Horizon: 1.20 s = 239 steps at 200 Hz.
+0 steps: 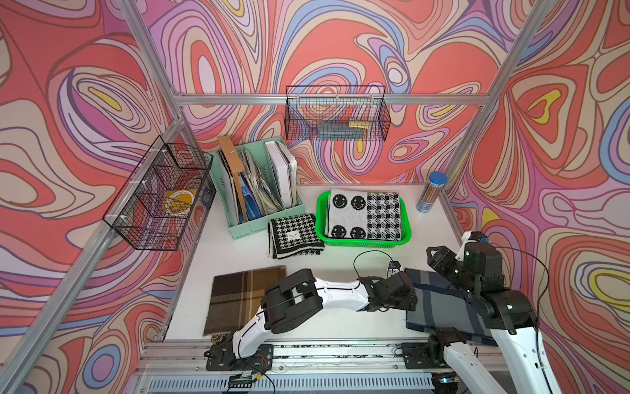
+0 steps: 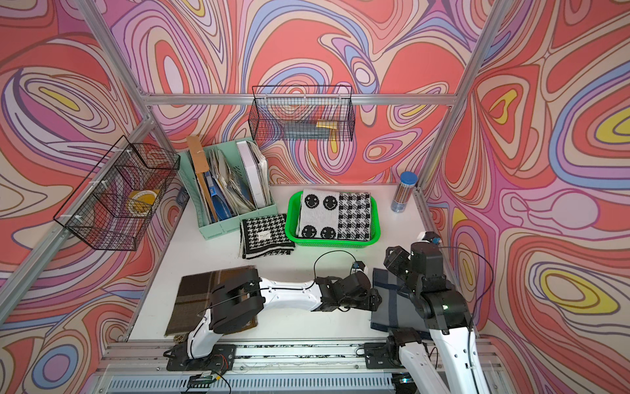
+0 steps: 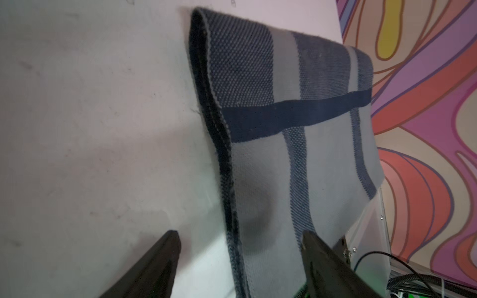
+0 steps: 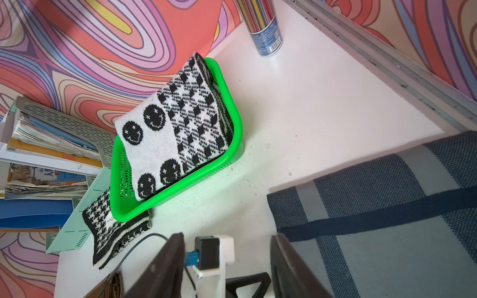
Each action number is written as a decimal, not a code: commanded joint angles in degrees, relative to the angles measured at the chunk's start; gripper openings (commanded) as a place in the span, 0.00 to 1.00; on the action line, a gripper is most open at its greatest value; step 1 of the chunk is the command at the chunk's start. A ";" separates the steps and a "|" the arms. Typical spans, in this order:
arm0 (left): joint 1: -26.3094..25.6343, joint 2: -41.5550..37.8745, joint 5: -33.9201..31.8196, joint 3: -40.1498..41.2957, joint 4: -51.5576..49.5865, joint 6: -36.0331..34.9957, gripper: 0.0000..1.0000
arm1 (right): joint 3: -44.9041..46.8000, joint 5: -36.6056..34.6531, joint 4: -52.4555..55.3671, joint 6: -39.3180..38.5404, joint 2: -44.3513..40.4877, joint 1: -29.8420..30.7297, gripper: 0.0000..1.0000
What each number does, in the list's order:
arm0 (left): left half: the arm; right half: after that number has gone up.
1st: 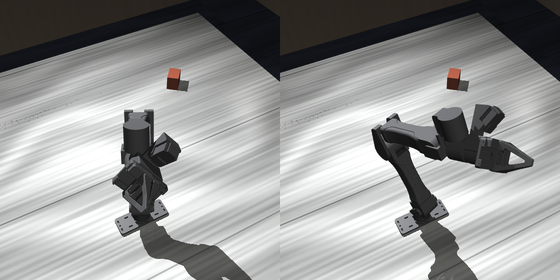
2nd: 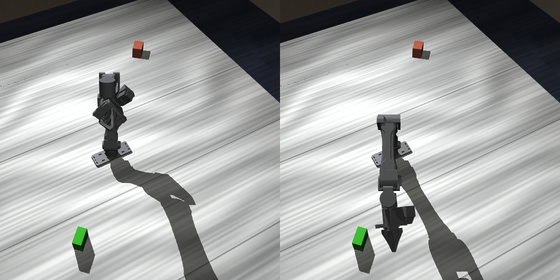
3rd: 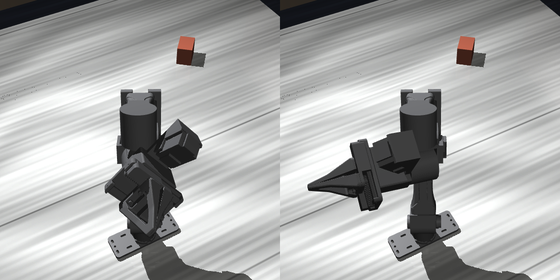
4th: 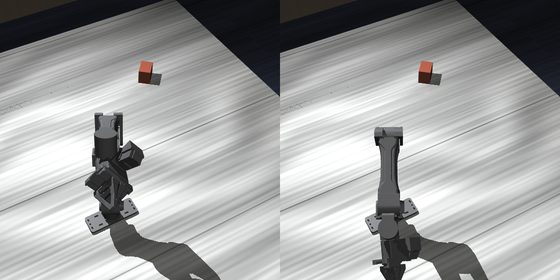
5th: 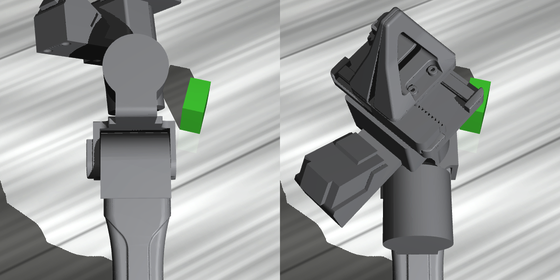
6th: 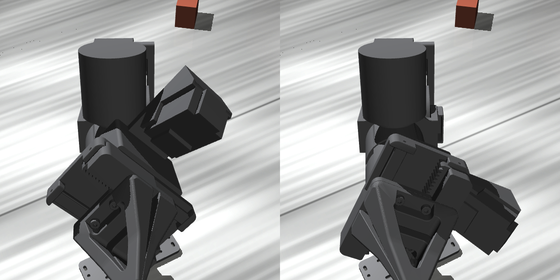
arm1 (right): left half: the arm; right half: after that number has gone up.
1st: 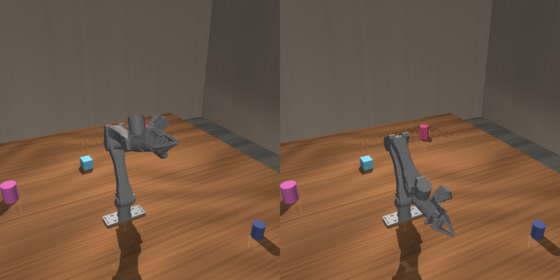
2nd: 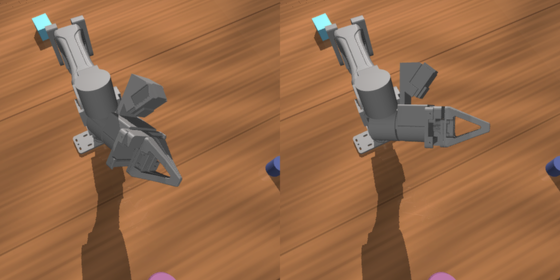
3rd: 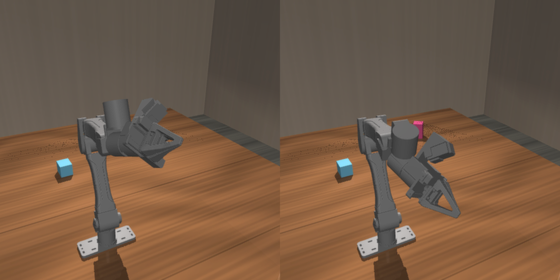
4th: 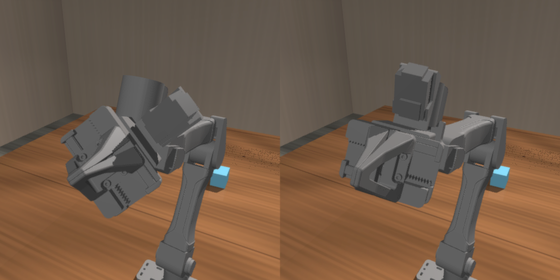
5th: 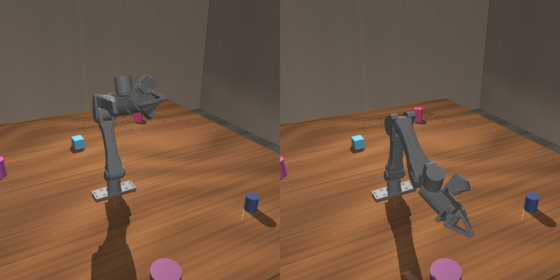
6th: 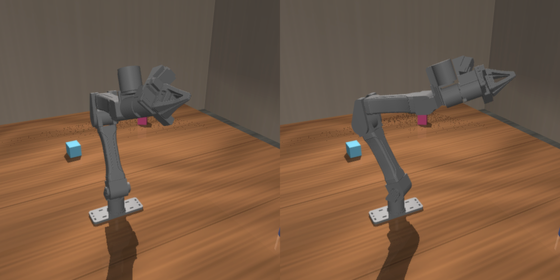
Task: Put the folded scarf in the basket
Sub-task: Move the scarf to the center of the board.
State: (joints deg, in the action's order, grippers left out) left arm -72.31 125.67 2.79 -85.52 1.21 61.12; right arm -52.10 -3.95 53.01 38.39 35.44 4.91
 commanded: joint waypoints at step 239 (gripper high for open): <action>15.05 -55.57 -16.47 55.10 -15.00 -3.34 0.86 | 14.91 19.29 -12.93 -5.59 15.09 -0.16 0.57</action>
State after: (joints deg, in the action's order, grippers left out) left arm -59.44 72.88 -7.77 -31.33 -7.29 58.48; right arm -40.82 7.90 45.50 34.72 46.15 4.89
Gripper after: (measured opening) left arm 0.550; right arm 0.562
